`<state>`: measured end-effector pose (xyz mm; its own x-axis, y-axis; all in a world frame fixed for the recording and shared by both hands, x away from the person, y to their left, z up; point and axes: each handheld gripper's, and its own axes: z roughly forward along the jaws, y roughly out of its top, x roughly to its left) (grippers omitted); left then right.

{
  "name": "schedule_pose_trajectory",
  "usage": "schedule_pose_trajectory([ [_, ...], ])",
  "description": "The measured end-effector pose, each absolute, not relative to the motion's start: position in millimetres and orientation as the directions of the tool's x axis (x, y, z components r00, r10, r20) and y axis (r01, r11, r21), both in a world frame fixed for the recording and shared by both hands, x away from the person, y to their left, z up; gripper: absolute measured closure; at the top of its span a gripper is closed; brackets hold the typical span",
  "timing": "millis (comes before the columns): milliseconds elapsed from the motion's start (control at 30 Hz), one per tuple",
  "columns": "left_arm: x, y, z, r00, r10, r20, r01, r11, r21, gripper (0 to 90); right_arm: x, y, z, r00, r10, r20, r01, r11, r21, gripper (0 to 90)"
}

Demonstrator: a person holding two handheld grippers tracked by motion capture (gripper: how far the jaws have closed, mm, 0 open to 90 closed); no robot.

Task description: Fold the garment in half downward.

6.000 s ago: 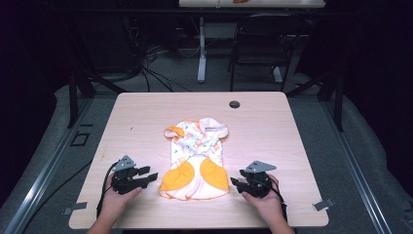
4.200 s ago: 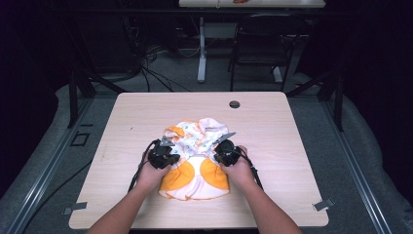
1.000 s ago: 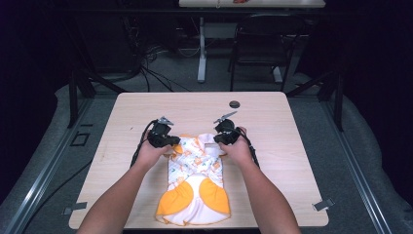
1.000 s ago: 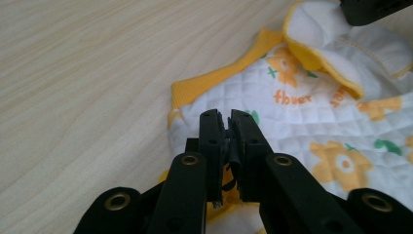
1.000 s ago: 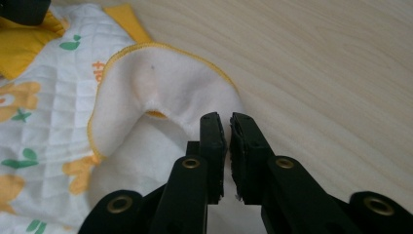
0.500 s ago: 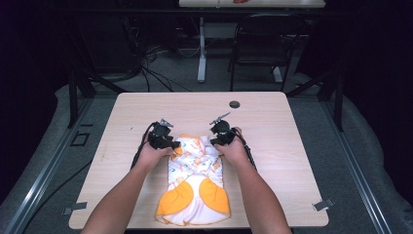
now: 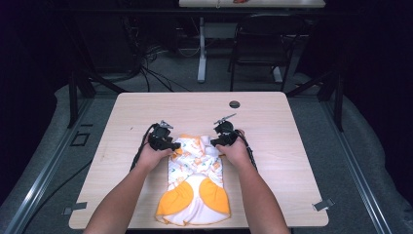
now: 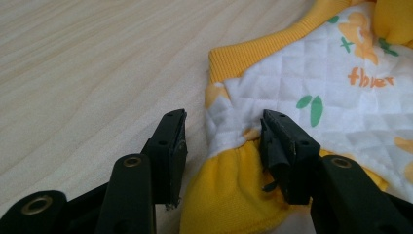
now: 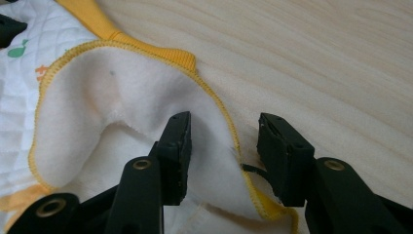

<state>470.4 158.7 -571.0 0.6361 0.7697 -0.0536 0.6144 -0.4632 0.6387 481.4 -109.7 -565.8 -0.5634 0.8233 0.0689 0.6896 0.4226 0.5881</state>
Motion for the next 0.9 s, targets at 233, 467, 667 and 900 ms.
schedule_pose_trajectory([
  [233,468.0,161.2,-570.8,0.649,0.755,-0.097,0.62,-0.45,0.643,70.8,479.4,-107.4,-565.6,-0.58,0.806,0.114,0.694,0.417,0.586,73.8],
  [467,468.5,161.3,-571.3,0.654,0.746,-0.125,0.627,-0.443,0.641,82.6,478.7,-108.8,-565.4,-0.604,0.777,0.175,0.708,0.423,0.566,84.4],
  [667,467.7,157.7,-569.1,0.654,0.749,-0.104,0.628,-0.46,0.628,83.7,476.0,-103.4,-563.7,-0.62,0.775,0.123,0.683,0.456,0.57,87.1],
  [900,468.9,158.1,-563.5,0.653,0.748,-0.12,0.638,-0.458,0.618,84.0,473.9,-100.3,-558.9,-0.641,0.764,0.081,0.661,0.495,0.565,87.4],
])
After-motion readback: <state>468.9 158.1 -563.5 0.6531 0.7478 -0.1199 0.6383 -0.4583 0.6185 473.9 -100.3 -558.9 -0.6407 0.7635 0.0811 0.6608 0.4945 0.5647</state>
